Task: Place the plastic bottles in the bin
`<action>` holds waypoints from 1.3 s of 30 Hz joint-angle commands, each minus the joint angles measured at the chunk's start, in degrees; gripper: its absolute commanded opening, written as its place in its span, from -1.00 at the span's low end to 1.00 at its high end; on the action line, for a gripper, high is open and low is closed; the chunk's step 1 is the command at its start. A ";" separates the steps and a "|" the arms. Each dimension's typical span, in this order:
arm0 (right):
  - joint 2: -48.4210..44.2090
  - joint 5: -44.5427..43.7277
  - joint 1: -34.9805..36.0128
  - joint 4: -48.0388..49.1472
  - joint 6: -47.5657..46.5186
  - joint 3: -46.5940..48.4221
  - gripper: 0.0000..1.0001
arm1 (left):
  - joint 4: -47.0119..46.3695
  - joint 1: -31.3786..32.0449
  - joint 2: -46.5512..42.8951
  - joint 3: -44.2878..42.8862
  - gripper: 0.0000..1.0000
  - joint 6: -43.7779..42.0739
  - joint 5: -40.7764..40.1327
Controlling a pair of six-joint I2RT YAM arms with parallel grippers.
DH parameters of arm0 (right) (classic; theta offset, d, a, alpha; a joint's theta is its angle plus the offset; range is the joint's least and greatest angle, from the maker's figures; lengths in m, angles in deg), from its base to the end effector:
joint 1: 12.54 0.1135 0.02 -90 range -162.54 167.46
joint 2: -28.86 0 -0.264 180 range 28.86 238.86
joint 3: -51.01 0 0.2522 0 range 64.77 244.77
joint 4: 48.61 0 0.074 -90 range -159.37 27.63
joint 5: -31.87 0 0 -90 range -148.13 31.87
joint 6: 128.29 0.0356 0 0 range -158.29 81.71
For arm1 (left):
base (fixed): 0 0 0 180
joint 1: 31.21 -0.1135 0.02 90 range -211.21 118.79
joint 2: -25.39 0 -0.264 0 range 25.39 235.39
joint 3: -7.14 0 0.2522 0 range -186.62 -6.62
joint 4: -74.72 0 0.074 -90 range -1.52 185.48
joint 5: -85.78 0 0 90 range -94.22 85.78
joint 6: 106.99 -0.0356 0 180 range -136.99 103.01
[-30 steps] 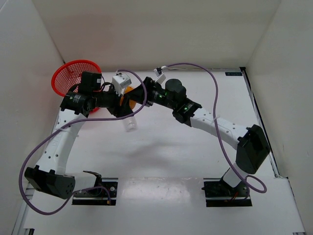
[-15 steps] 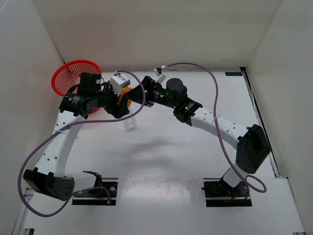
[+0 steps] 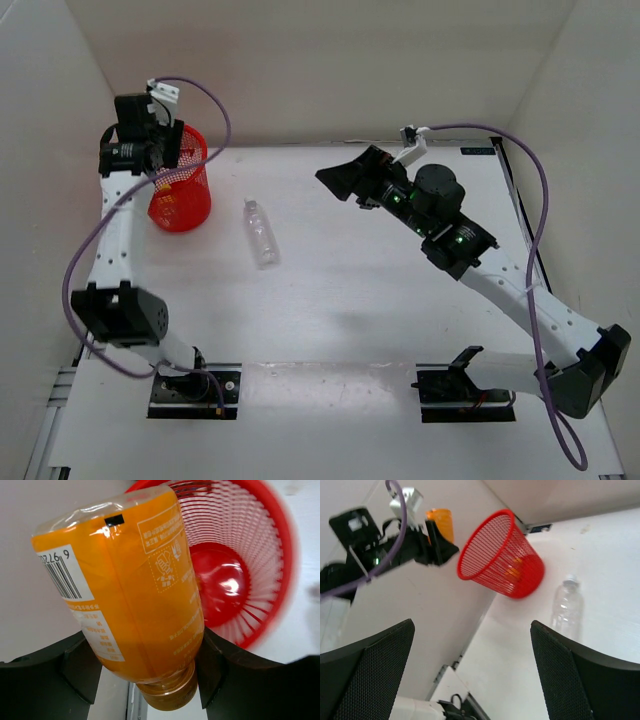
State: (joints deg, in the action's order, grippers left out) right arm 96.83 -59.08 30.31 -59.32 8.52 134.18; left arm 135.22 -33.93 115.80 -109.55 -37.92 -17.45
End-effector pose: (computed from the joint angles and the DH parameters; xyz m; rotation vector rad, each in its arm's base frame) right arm 0.2010 0.1856 0.4329 0.0707 1.6228 1.2290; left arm 0.3371 0.0242 0.4281 0.2135 2.1803 0.4854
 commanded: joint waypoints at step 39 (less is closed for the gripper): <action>-5.03 -11.27 0.22 -15.70 0.48 -11.57 1.00 | -0.77 24.96 6.61 12.23 0.99 24.25 11.23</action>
State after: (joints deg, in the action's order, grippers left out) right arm 93.83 -68.08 30.33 -74.51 7.75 122.82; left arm 132.59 -8.09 121.50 -97.97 -18.88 -2.46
